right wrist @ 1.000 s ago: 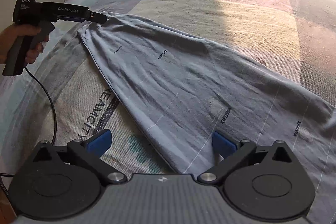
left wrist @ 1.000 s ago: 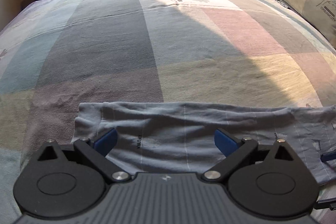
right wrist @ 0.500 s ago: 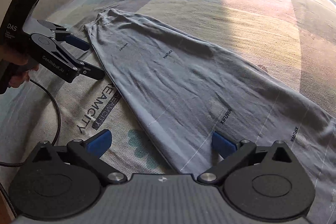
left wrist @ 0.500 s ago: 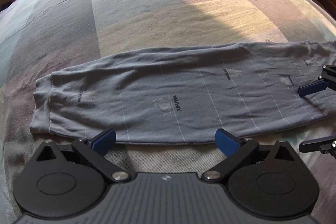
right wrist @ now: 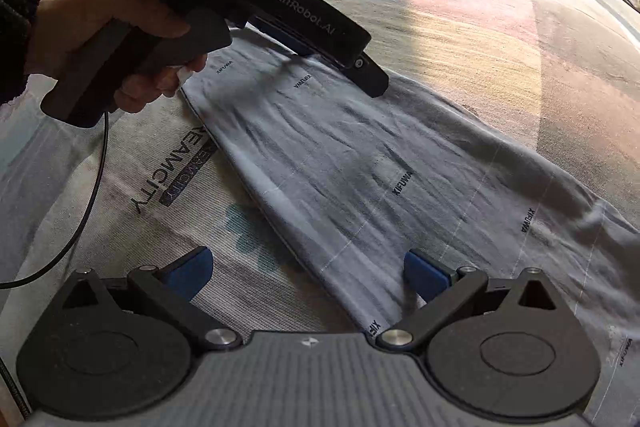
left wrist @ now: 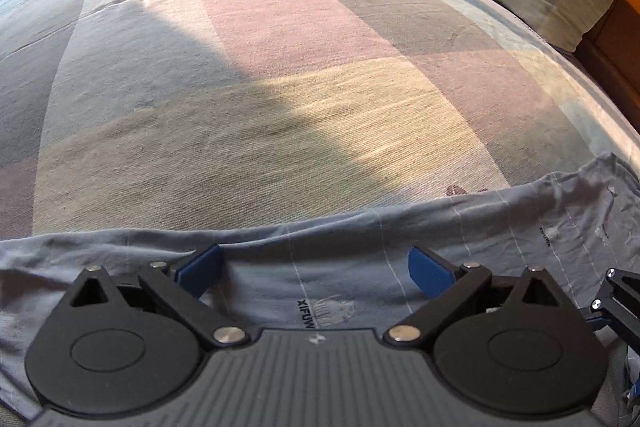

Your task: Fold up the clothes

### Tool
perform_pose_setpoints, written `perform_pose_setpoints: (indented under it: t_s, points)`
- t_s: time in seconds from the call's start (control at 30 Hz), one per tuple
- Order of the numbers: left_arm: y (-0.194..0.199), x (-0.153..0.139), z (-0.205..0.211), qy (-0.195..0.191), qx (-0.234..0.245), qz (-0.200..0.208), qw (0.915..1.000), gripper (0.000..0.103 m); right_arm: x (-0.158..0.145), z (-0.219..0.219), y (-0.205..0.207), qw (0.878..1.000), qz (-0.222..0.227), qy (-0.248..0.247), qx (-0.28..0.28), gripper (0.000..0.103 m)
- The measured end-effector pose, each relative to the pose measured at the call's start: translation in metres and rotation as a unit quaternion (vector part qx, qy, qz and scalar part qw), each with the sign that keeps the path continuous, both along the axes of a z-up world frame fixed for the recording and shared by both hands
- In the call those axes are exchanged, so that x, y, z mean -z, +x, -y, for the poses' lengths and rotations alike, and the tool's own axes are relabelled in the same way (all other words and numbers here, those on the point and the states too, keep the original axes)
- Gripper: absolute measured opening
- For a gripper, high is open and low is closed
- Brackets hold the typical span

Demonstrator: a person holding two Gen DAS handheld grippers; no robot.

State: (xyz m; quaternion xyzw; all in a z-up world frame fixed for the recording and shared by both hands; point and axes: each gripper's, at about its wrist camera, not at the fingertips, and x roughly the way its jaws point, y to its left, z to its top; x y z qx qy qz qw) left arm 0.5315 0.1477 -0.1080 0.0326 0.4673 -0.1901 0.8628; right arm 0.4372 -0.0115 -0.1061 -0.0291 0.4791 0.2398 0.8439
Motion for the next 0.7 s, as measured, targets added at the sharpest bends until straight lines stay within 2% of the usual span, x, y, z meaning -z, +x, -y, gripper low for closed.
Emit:
perform_pose_setpoints:
  t_s: [0.07,0.17,0.23,0.33,0.4,0.53,0.63,0.7]
  points:
    - [0.000,-0.007,-0.001,0.038,-0.027,0.014,0.9988,0.098,-0.001,0.008,0.002,1.000,-0.006,0.020,0.016,0.103]
    - [-0.009,-0.022,0.002,0.010,-0.019,0.024,0.9995,0.098,-0.002,0.018,0.002,0.999,-0.009,0.035,0.032,0.103]
    - [-0.018,-0.023,0.013,0.008,0.006,0.020,0.9997,0.099,-0.006,0.025,0.002,0.998,-0.005,0.034,0.045,0.103]
    - [-0.034,-0.010,0.032,0.029,0.042,-0.002,0.9987,0.099,-0.015,0.041,0.007,0.997,0.019,0.024,0.066,0.103]
    - [-0.041,0.006,0.038,0.051,0.042,-0.028,0.9974,0.099,-0.021,0.053,0.013,0.996,0.035,0.016,0.080,0.103]
    - [-0.048,0.008,0.041,0.059,0.032,-0.014,0.9977,0.100,-0.023,0.079,0.041,0.993,0.057,0.008,0.103,0.103]
    - [-0.044,0.008,0.038,0.050,0.026,-0.021,0.9982,0.101,-0.014,0.082,0.062,0.995,0.049,0.026,0.086,0.103]
    - [-0.043,0.008,0.037,0.050,0.032,-0.024,0.9979,0.102,-0.003,0.075,0.072,0.997,0.015,0.040,0.063,0.103]
